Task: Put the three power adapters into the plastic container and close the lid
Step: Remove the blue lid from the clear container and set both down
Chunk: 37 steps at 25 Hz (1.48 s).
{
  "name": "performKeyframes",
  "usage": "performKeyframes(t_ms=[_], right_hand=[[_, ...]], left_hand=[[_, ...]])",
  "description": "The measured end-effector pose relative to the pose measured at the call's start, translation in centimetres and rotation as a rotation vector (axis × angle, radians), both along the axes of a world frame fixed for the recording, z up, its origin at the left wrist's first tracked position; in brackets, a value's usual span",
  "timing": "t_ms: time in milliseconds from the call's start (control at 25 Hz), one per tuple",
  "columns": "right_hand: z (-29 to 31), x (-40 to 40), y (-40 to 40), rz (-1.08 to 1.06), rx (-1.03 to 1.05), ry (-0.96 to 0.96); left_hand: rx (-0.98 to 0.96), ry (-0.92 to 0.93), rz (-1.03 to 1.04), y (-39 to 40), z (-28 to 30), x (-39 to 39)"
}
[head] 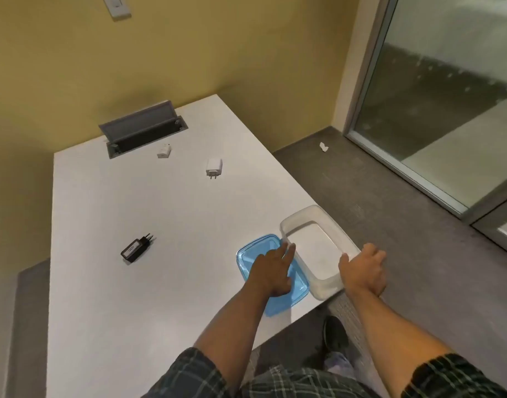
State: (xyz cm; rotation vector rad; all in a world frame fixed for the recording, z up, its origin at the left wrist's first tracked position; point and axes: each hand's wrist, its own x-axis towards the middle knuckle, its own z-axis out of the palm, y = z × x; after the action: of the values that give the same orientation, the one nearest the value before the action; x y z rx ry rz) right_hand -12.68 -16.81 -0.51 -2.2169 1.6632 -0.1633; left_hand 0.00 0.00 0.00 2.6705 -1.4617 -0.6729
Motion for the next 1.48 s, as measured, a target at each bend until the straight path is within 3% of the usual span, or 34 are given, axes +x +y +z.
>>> performKeyframes(t_ms=[200,560,880,1120,1280,1480], right_hand=[[-1.3,-0.8,-0.2,-0.066,0.142,-0.027],[-1.7,0.1,-0.7,-0.154,0.278,-0.173],[-0.7,0.7,-1.1,-0.187,0.257,-0.316],[0.6,2.3,-0.9,0.030,0.219,-0.459],[1.6,4.7,1.0,0.199,0.292,-0.539],[2.4,8.5,3.6,0.470,0.355,-0.474]], left_hand=[[0.117,0.070,-0.003,-0.6,-0.5,-0.6],[0.091,0.100,0.022,-0.8,-0.2,-0.3],[0.003,0.114,0.088,-1.3,1.5,1.1],[-0.376,-0.154,0.330,-0.5,5.3,3.7],[-0.312,-0.178,0.538,1.5,6.9,5.8],[-0.258,-0.210,0.753,8.3,6.1,7.7]])
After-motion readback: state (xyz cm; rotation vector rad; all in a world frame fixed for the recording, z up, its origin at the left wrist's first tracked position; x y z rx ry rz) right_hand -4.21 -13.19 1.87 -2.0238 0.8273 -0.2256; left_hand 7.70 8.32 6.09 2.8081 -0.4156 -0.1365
